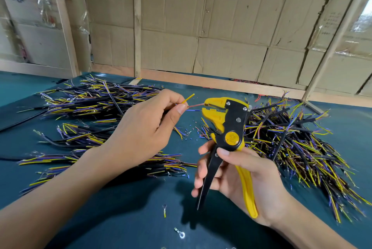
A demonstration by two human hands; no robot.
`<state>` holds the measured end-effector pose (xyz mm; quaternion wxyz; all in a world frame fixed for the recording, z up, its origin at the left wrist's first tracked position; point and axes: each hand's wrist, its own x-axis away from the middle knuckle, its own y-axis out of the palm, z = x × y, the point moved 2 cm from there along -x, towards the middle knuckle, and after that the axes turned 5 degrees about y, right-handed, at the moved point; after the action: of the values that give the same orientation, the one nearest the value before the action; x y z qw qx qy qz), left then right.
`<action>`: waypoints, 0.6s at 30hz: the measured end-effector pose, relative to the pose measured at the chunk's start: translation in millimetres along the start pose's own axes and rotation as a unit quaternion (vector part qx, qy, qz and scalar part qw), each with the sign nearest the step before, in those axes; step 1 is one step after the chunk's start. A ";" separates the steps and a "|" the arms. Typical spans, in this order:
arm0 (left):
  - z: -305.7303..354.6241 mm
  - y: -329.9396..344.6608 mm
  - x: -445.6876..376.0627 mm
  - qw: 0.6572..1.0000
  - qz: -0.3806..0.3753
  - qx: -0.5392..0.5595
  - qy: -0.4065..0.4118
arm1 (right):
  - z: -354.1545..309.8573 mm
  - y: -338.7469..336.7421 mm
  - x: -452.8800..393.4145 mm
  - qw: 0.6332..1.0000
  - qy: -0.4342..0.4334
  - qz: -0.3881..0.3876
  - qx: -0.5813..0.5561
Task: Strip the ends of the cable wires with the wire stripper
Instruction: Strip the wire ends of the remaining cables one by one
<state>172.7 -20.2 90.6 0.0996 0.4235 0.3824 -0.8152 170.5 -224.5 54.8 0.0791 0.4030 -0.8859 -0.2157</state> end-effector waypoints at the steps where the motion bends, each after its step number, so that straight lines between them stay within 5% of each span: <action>1: -0.6 0.4 0.4 1.000 -0.003 0.003 -0.002 | 0.0 -0.2 -0.2 1.000 -0.005 0.002 -0.003; 18: 1.4 3.6 -0.2 0.995 -0.006 0.086 -0.047 | -1.6 -0.6 -0.4 1.000 -0.012 0.028 0.001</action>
<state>173.7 -23.7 89.3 0.0755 0.3894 0.3081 -0.8647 171.7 -225.0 56.0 0.0738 0.3752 -0.8980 -0.2177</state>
